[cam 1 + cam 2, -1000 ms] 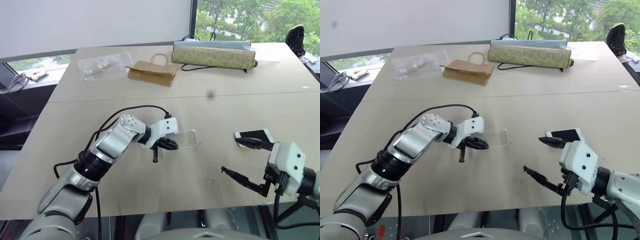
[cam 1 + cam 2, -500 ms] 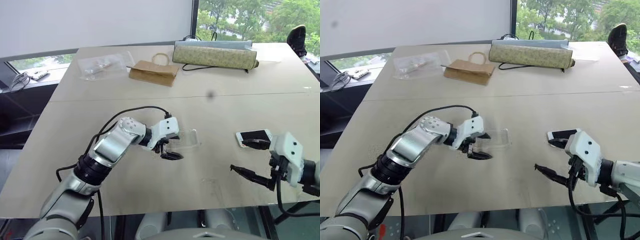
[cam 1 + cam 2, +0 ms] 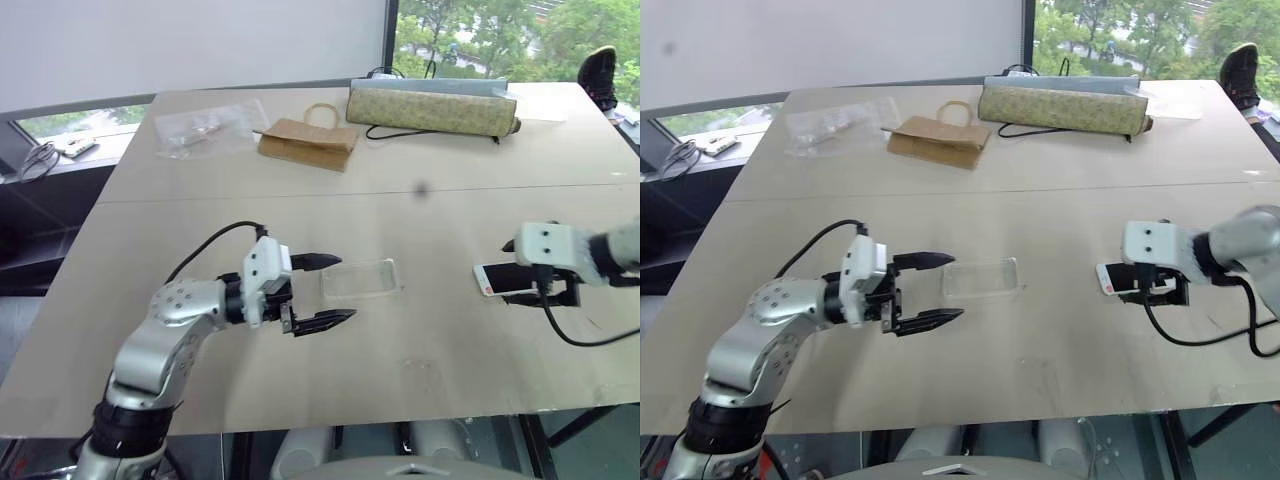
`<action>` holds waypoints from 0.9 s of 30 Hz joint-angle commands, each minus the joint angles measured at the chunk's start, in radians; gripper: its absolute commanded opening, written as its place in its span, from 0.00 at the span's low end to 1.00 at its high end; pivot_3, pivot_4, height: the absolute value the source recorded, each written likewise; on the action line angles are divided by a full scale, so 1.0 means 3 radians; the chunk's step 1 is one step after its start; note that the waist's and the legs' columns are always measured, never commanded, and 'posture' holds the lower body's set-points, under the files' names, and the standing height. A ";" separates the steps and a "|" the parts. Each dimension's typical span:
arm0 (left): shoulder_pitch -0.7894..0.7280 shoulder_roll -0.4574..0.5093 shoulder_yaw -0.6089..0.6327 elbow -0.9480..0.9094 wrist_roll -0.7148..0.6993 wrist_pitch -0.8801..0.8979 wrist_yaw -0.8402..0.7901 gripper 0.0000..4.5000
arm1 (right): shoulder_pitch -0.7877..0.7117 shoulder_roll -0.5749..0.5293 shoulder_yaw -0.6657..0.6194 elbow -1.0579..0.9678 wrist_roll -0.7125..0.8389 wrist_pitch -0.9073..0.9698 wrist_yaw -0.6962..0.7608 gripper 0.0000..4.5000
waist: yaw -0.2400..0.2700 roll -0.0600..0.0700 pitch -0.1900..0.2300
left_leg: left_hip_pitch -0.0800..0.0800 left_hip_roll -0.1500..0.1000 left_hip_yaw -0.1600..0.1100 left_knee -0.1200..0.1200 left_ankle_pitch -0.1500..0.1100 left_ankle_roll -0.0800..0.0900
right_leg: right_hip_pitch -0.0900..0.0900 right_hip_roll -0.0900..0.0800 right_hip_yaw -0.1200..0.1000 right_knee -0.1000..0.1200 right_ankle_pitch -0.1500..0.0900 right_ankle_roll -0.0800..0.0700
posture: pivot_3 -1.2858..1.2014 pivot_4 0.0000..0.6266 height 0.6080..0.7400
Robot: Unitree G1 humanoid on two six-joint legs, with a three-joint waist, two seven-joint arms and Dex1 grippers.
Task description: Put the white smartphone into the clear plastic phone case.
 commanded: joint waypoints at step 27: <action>0.0495 0.0088 0.0106 -0.0619 -0.0506 -0.0007 0.0568 1.00 | -0.0799 0.0605 0.0718 0.1533 -0.1233 -0.0553 0.0875 0.71 | 0.0007 -0.0002 -0.0003 | 0.0000 -0.0004 -0.0001 0.0005 0.0000 0.0000 | 0.0001 -0.0002 0.0001 0.0002 0.0001 -0.0001 | 0.52 0.24 1.00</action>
